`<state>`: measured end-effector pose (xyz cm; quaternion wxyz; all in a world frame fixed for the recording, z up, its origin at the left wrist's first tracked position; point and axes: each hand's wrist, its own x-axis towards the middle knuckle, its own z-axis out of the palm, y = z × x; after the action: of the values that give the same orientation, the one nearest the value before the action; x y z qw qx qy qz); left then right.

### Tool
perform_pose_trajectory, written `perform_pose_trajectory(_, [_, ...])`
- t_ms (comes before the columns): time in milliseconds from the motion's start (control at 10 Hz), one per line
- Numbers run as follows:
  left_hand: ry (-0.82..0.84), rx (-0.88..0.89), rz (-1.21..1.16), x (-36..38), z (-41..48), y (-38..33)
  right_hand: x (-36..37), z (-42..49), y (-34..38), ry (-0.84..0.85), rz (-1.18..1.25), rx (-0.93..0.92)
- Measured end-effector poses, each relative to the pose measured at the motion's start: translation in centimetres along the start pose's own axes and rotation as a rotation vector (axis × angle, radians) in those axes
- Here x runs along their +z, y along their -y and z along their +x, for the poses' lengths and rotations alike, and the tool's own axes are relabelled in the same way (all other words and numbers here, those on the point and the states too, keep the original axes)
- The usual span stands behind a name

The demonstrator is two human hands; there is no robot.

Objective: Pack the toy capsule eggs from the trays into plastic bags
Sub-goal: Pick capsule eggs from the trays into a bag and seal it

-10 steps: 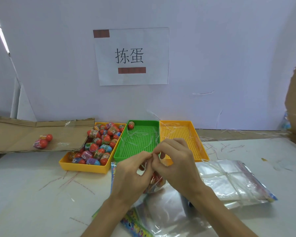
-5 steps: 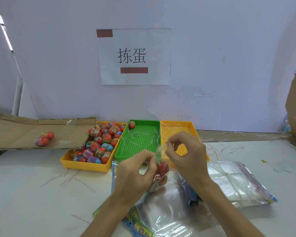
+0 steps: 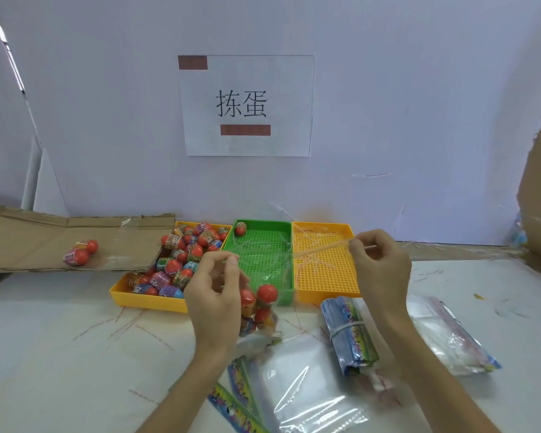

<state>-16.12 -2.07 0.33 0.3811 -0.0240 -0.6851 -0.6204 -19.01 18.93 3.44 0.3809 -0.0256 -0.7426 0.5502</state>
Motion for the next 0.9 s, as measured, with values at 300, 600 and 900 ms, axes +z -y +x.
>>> perform_pose_trajectory(300, [-0.168, -0.151, -0.019, -0.4, 0.9, 0.4, -0.6, 0.6, -0.5, -0.121, -0.003, 0.034])
perform_pose_trajectory(600, [-0.145, -0.112, -0.008, -0.6, 0.9, 0.2, -0.8, 3.9, 5.0, 0.868, -0.277, -0.254])
perform_pose_trajectory(900, [-0.13, -0.125, -0.014, -0.5, 0.7, 0.0, -0.5, 10.7, 1.8, 1.008, -0.576, 0.089])
